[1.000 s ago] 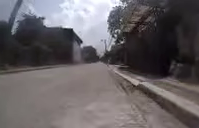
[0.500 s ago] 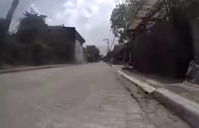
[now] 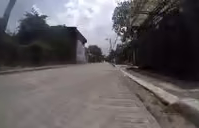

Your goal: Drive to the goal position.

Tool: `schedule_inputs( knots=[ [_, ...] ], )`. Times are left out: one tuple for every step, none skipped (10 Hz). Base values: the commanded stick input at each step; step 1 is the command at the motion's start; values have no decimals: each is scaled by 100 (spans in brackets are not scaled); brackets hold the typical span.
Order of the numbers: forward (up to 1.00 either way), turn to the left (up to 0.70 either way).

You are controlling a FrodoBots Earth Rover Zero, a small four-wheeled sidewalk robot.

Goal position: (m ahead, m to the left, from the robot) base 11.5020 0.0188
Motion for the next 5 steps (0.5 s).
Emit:
schedule_inputs(
  knots=[
    [100, 0],
    [100, 0],
    [100, 0],
    [100, 0],
    [100, 0]
  ],
)
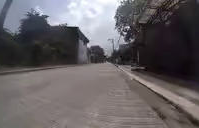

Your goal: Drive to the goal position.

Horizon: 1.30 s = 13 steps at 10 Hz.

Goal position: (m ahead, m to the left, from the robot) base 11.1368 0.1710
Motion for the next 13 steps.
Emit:
schedule_inputs(
  knots=[
    [100, 0],
    [100, -16],
    [100, -30],
    [100, -34],
    [100, -33],
    [100, -32],
    [100, -20],
    [100, -10],
    [100, -7],
    [100, -4],
    [100, -1],
    [100, 0],
    [100, 0]
  ],
)
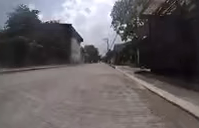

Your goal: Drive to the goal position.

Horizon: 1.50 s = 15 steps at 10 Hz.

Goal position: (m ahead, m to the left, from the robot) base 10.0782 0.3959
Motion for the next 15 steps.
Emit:
schedule_inputs(
  knots=[
    [100, 0],
    [100, 0],
    [100, 0],
    [100, 0],
    [100, 0],
    [100, 0],
    [100, 0],
    [100, 0],
    [100, 0],
    [100, -1],
    [100, -2],
    [100, -3],
    [100, -6],
    [100, -15],
    [100, -37]
  ],
)
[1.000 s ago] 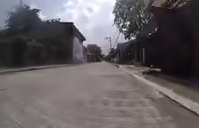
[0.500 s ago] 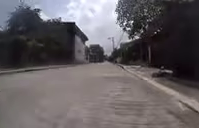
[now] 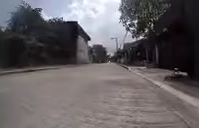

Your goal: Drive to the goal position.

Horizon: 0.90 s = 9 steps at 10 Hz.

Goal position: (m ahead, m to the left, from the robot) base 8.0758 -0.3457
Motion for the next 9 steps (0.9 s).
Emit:
schedule_inputs(
  knots=[
    [100, -37],
    [100, -37],
    [100, -32],
    [100, -20],
    [100, -8],
    [100, -5],
    [100, -4],
    [100, -2],
    [100, 0]
  ],
)
